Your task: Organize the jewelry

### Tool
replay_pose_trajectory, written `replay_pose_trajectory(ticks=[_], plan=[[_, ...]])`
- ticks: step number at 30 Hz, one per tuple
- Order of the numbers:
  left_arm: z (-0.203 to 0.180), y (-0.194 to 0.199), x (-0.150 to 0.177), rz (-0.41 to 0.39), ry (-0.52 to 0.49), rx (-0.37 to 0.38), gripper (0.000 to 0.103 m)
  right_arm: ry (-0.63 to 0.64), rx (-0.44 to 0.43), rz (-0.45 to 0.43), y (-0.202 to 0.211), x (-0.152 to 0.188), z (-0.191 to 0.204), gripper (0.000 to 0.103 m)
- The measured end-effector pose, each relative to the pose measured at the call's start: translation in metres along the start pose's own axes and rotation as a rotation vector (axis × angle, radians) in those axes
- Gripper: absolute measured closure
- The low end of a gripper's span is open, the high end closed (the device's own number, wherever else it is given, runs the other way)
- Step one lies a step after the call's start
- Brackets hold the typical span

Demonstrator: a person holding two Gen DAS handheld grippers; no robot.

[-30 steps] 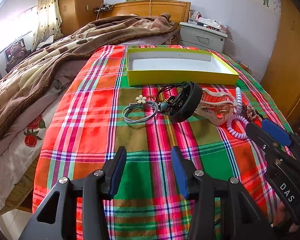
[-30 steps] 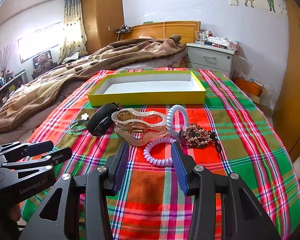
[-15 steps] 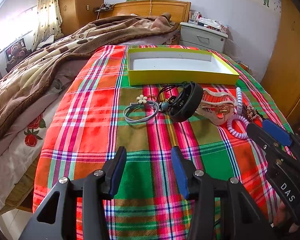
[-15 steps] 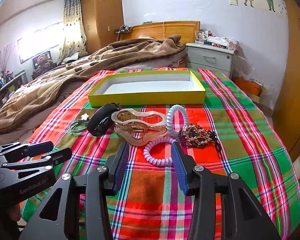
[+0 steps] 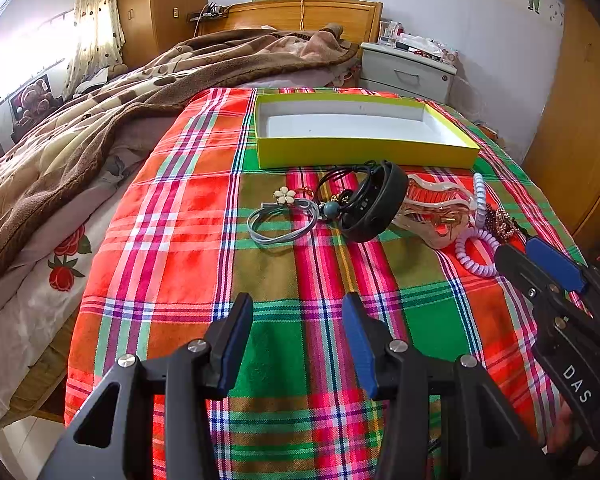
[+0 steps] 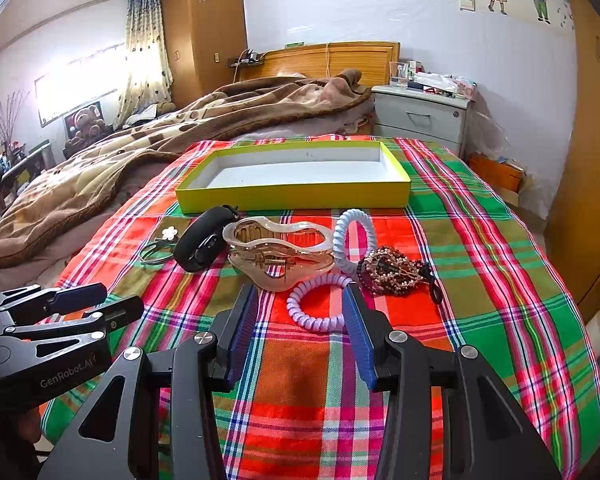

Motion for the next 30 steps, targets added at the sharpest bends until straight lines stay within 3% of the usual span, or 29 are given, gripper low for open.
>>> replay_pose_trajectory(ticks=[19,26,30], plan=[[-0.001,0.0,0.0,0.003,0.001,0.004,0.055,0.0,-0.006,0.0,-0.002,0.0,0.0,0.058],[0.003,-0.006,-0.007,0.035,0.032,0.069,0.055,0.021,-0.031,-0.011,-0.008,-0.009,-0.006,0.058],[0.006,-0.009,-0.015,0.063,0.048,0.133,0.055,0.072,-0.113,-0.025,-0.013,-0.023,-0.005,0.058]])
Point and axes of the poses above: each gripper's, at about its wrist camera, not at the fingertips, and y roughly against the way its jaws point, z to its left, x to its underside, the point moved 9 cm from there along -y, roughly the way its jaws point, and after that the axes turned 12 degrees about y, right-handed, at the moved point
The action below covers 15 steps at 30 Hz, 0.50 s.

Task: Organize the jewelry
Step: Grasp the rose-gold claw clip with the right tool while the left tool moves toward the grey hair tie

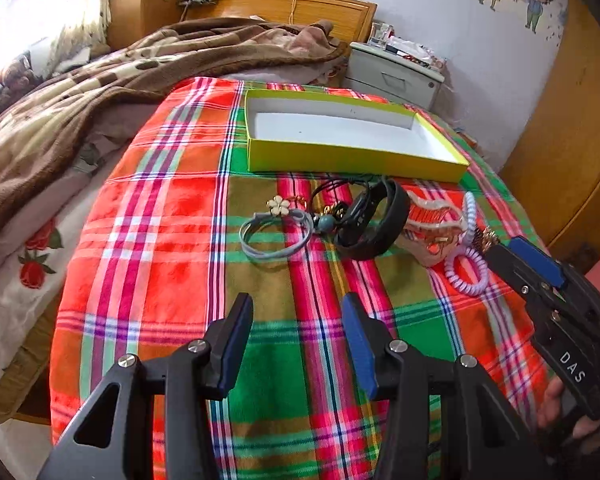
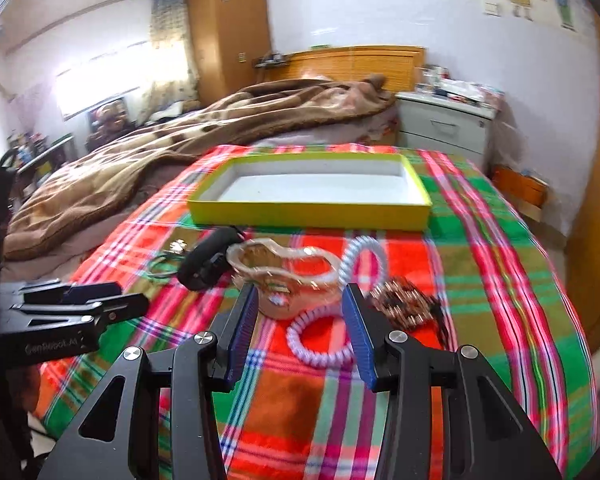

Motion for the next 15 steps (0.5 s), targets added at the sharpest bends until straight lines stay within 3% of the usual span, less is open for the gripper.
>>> replay_pose_trajectory(ticks=[5,8,15], plan=[[0.004,-0.005,-0.012,0.025,-0.007,0.034,0.055,0.127,-0.16,0.033,-0.018,-0.014,0.014,0.058],[0.013,-0.009,-0.021,0.026,0.005,0.001,0.055,0.206,-0.238,0.059,-0.025,-0.018,0.024,0.058],[0.026,-0.025,-0.039,0.074,0.041,0.013,0.055,0.288,-0.293,0.142,-0.049,-0.02,0.022,0.058]])
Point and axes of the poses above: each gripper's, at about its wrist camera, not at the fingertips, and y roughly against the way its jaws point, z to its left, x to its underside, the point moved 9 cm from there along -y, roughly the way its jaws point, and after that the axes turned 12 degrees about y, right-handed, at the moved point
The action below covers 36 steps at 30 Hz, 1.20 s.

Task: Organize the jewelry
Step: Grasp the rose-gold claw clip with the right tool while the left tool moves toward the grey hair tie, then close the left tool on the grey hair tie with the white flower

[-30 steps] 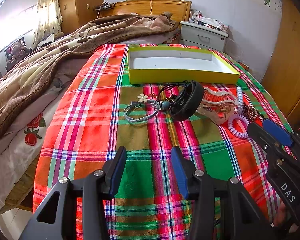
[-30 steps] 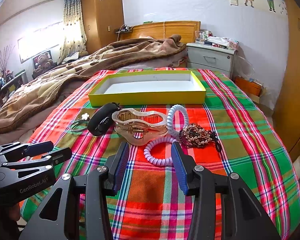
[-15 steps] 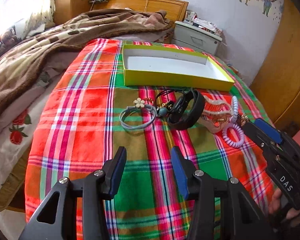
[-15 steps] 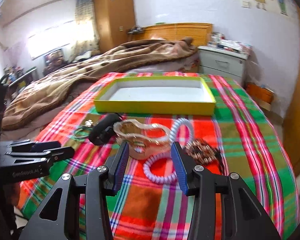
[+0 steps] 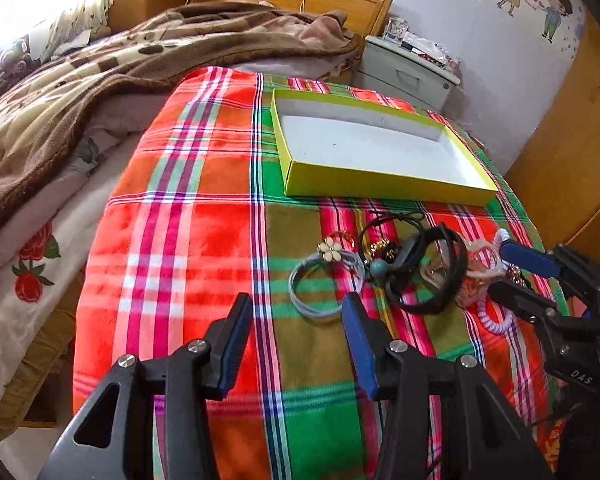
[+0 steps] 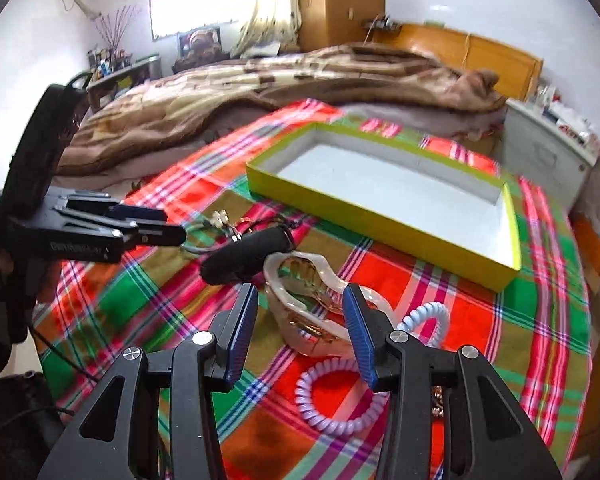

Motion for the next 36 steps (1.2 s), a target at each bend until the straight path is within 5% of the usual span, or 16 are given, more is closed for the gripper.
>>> replay_pose_trajectory(ticks=[8,15,22,25,28,32,36], plan=[[-0.002,-0.021,-0.013,0.054,-0.029,-0.038,0.055,0.083,-0.014,0.106,-0.017,0.009,0.003,0.058],[-0.01,-0.035,-0.018,0.058,-0.15,-0.129,0.055,0.088,-0.049,0.157,-0.021,0.008,-0.001,0.058],[-0.022,-0.046,-0.025,0.071,-0.245,-0.13,0.054,0.084,-0.087,0.187,-0.021,0.009,-0.001,0.058],[-0.024,-0.048,-0.027,0.063,-0.249,-0.118,0.054,0.092,-0.067,0.19,-0.022,0.007,-0.002,0.069],[-0.023,-0.048,-0.032,0.056,-0.235,-0.121,0.073,0.09,-0.059,0.188,-0.021,0.006,-0.002,0.078],[-0.024,-0.048,-0.031,0.055,-0.23,-0.095,0.083,0.083,-0.059,0.172,-0.017,0.003,-0.001,0.09],[-0.024,-0.047,-0.029,0.061,-0.21,-0.065,0.096,0.016,-0.037,0.154,-0.01,0.002,-0.007,0.09]])
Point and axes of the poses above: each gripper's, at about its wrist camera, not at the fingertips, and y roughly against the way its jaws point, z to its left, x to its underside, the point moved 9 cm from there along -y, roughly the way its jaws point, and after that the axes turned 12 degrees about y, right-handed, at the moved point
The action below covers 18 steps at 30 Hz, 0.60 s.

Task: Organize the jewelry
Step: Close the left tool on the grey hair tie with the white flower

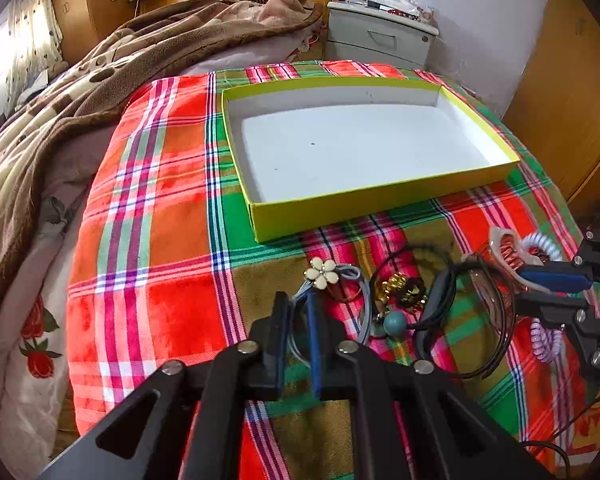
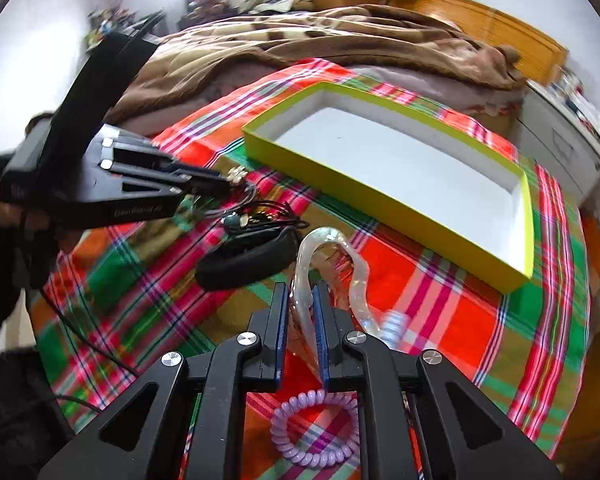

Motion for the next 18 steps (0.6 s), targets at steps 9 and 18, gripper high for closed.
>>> replay_pose_trajectory(ticks=[9,18], plan=[[0.01,0.016,0.005,-0.031,0.075,0.029,0.1,-0.183,0.012,-0.082,0.024,0.005,-0.016,0.091],[0.017,0.036,-0.005,-0.082,0.125,0.064,0.1,-0.24,0.041,-0.147,0.038,-0.005,-0.027,0.091]])
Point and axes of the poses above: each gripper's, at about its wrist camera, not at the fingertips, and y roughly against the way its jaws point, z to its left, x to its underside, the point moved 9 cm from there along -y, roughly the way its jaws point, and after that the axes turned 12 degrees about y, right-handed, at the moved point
